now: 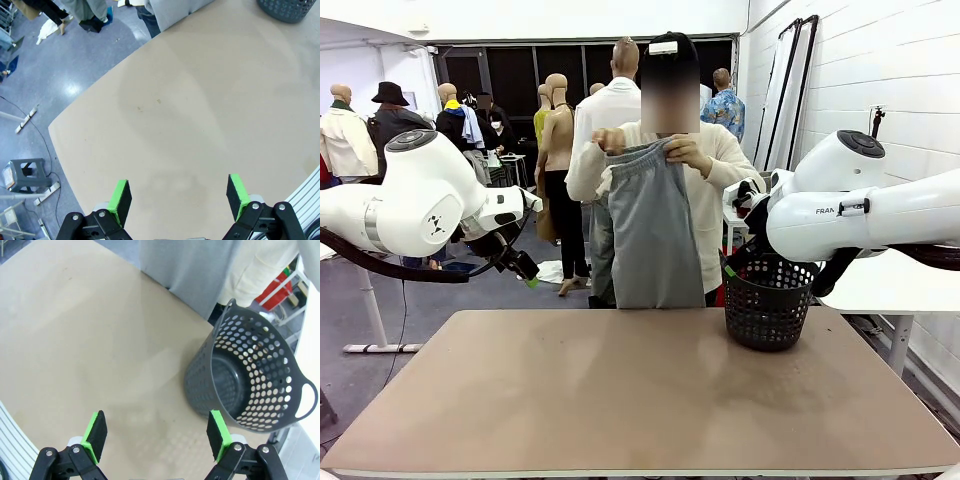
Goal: Fold the training pants.
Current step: Grab both ends of the Training pants handed by a person.
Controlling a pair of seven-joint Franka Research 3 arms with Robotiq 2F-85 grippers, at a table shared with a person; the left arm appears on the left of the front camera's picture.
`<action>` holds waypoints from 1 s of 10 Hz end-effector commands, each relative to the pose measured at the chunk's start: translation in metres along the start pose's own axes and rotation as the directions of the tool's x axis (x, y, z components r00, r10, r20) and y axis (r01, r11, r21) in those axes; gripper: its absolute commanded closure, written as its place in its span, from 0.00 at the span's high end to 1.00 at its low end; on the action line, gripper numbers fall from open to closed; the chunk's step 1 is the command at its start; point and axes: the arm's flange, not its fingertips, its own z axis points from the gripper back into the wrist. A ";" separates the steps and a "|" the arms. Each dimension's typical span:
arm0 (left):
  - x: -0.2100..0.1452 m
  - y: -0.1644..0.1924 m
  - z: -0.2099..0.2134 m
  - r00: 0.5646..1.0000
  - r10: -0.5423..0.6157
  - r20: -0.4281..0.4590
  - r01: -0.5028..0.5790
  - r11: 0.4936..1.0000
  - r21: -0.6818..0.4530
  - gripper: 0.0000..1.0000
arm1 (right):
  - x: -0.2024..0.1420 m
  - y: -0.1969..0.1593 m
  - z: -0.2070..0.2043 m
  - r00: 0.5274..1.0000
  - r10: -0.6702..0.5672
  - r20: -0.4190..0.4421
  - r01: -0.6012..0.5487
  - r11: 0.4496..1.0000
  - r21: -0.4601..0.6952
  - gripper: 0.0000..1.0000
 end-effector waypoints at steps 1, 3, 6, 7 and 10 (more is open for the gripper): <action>0.000 0.000 0.000 1.000 0.001 -0.003 -0.001 1.000 -0.002 1.00 | 0.000 -0.001 0.000 1.000 -0.001 0.001 0.001 1.000 0.004 1.00; 0.000 0.000 0.000 1.000 0.001 -0.003 -0.001 1.000 -0.002 1.00 | 0.000 -0.001 0.000 1.000 -0.001 0.001 0.001 1.000 0.004 1.00; 0.000 0.000 0.000 1.000 0.001 -0.003 -0.001 1.000 -0.002 1.00 | 0.000 -0.001 0.000 1.000 -0.001 0.001 0.001 1.000 0.004 1.00; 0.000 0.000 0.000 1.000 0.001 -0.003 -0.001 1.000 -0.002 1.00 | 0.000 -0.001 0.000 1.000 -0.001 0.001 0.001 1.000 0.004 1.00; 0.000 0.000 0.000 1.000 0.001 -0.003 -0.001 1.000 -0.002 1.00 | 0.000 -0.001 0.000 1.000 -0.001 0.001 0.001 1.000 0.004 1.00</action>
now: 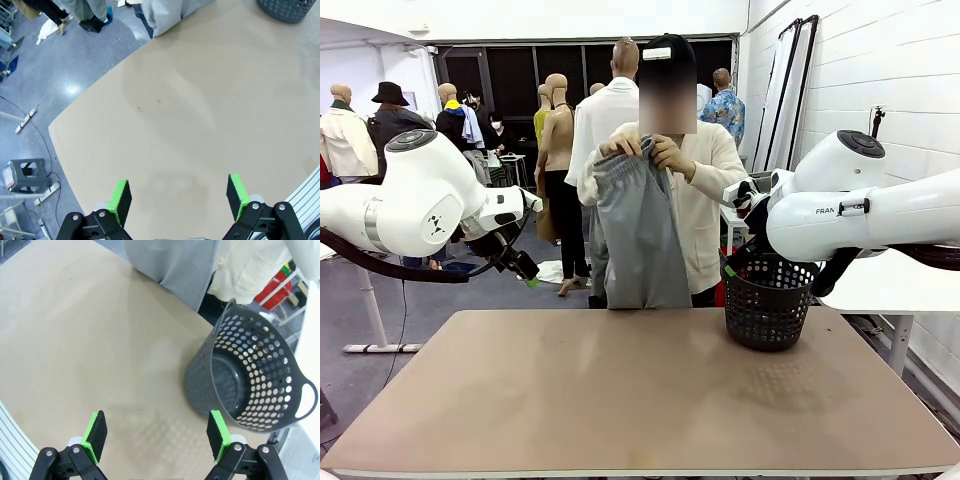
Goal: Fold the training pants.
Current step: Grab both ends of the Training pants handed by a person.
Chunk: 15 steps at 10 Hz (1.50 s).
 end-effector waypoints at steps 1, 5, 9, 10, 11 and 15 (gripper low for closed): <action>0.000 0.000 0.000 1.000 0.001 -0.003 -0.001 1.000 -0.002 1.00 | 0.000 -0.001 0.000 1.000 -0.001 0.001 0.001 1.000 0.004 1.00; 0.000 0.000 0.000 1.000 0.001 -0.003 -0.001 1.000 -0.002 1.00 | 0.000 -0.001 0.000 1.000 -0.001 0.001 0.001 1.000 0.004 1.00; 0.000 0.000 0.000 1.000 0.001 -0.003 -0.001 1.000 -0.002 1.00 | 0.000 -0.001 0.000 1.000 -0.001 0.001 0.001 1.000 0.004 1.00; 0.000 0.000 0.000 1.000 0.001 -0.003 -0.001 1.000 -0.002 1.00 | 0.000 -0.001 0.000 1.000 -0.001 0.001 0.001 1.000 0.004 1.00; 0.000 0.000 0.000 1.000 0.001 -0.003 -0.001 1.000 -0.002 1.00 | 0.000 -0.001 0.000 1.000 -0.001 0.001 0.001 1.000 0.004 1.00; 0.000 0.000 0.000 1.000 0.001 -0.003 -0.001 1.000 -0.002 1.00 | 0.000 -0.001 0.000 1.000 -0.001 0.001 0.001 1.000 0.004 1.00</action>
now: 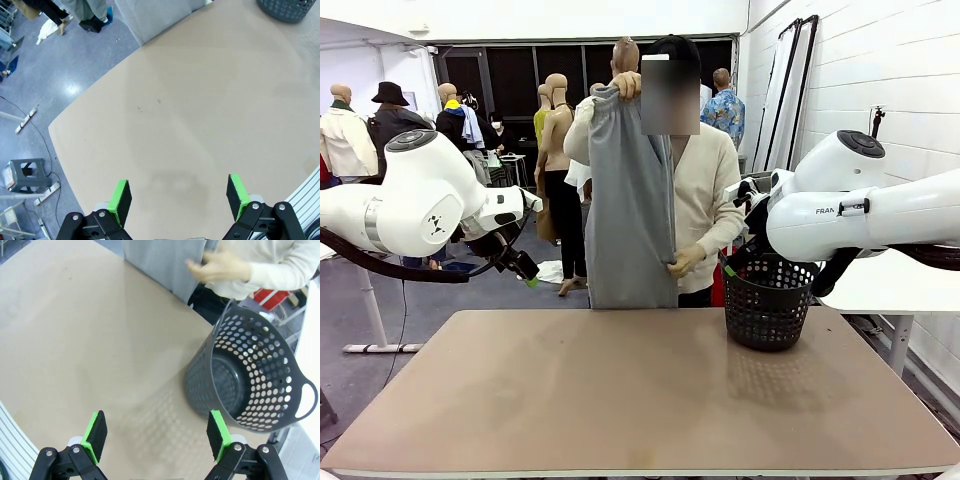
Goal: Fold the training pants.
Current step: Grab both ends of the Training pants handed by a person.
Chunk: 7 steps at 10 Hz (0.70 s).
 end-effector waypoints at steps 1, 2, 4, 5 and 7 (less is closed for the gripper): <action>0.000 0.000 0.000 1.000 0.001 -0.003 -0.001 1.000 -0.002 1.00 | 0.000 -0.001 0.000 1.000 -0.001 0.001 0.001 1.000 0.004 1.00; 0.000 0.000 0.000 1.000 0.001 -0.003 -0.001 1.000 -0.002 1.00 | 0.000 -0.001 0.000 1.000 -0.001 0.001 0.001 1.000 0.004 1.00; 0.000 0.000 0.000 1.000 0.001 -0.003 -0.001 1.000 -0.002 1.00 | 0.000 -0.001 0.000 1.000 -0.001 0.001 0.001 1.000 0.004 1.00; 0.000 0.000 0.000 1.000 0.001 -0.003 -0.001 1.000 -0.002 1.00 | 0.000 -0.001 0.000 1.000 -0.001 0.001 0.001 1.000 0.004 1.00; 0.000 0.000 0.000 1.000 0.001 -0.003 -0.001 1.000 -0.002 1.00 | 0.000 -0.001 0.000 1.000 -0.001 0.001 0.001 1.000 0.004 1.00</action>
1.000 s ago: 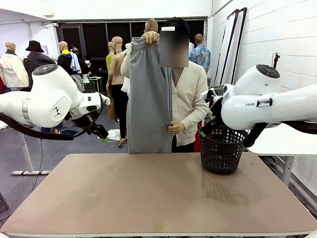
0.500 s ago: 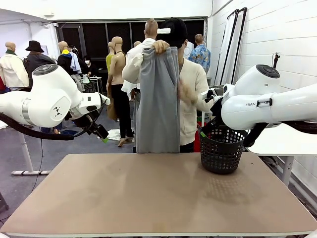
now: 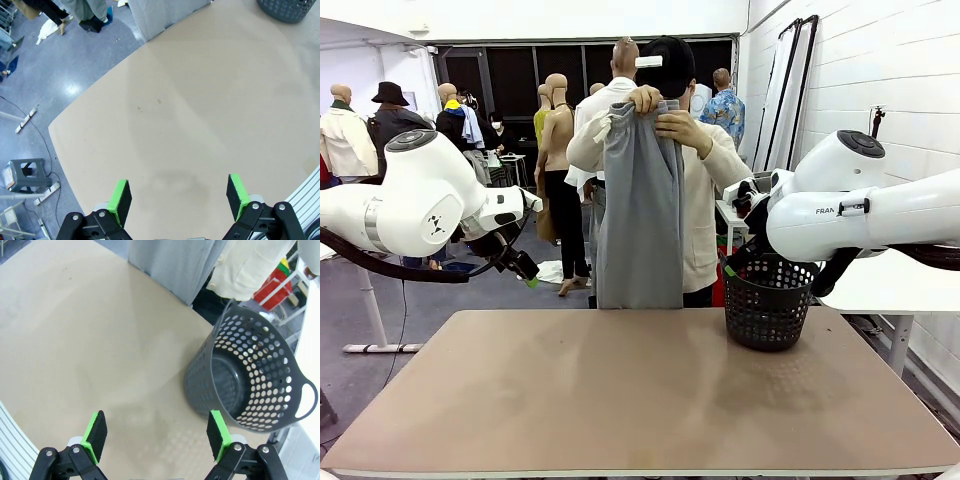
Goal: Fold the training pants.
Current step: Grab both ends of the Training pants handed by a person.
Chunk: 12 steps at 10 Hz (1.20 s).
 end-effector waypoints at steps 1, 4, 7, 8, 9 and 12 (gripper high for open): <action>0.000 0.000 0.000 1.000 0.001 -0.003 -0.001 1.000 -0.002 1.00 | 0.000 -0.001 0.000 1.000 -0.001 0.001 0.001 1.000 0.004 1.00; 0.000 0.000 0.000 1.000 0.001 -0.003 -0.001 1.000 -0.002 1.00 | 0.000 -0.001 0.000 1.000 -0.001 0.001 0.001 1.000 0.004 1.00; 0.000 0.000 0.000 1.000 0.001 -0.003 -0.001 1.000 -0.002 1.00 | 0.000 -0.001 0.000 1.000 -0.001 0.001 0.001 1.000 0.004 1.00; 0.000 0.000 0.000 1.000 0.001 -0.003 -0.001 1.000 -0.002 1.00 | 0.000 -0.001 0.000 1.000 -0.001 0.001 0.001 1.000 0.004 1.00; 0.000 0.000 0.000 1.000 0.001 -0.003 -0.001 1.000 -0.002 1.00 | 0.000 -0.001 0.000 1.000 -0.001 0.001 0.001 1.000 0.004 1.00; 0.000 0.000 0.000 1.000 0.001 -0.003 -0.001 1.000 -0.002 1.00 | 0.000 -0.001 0.000 1.000 -0.001 0.001 0.001 1.000 0.004 1.00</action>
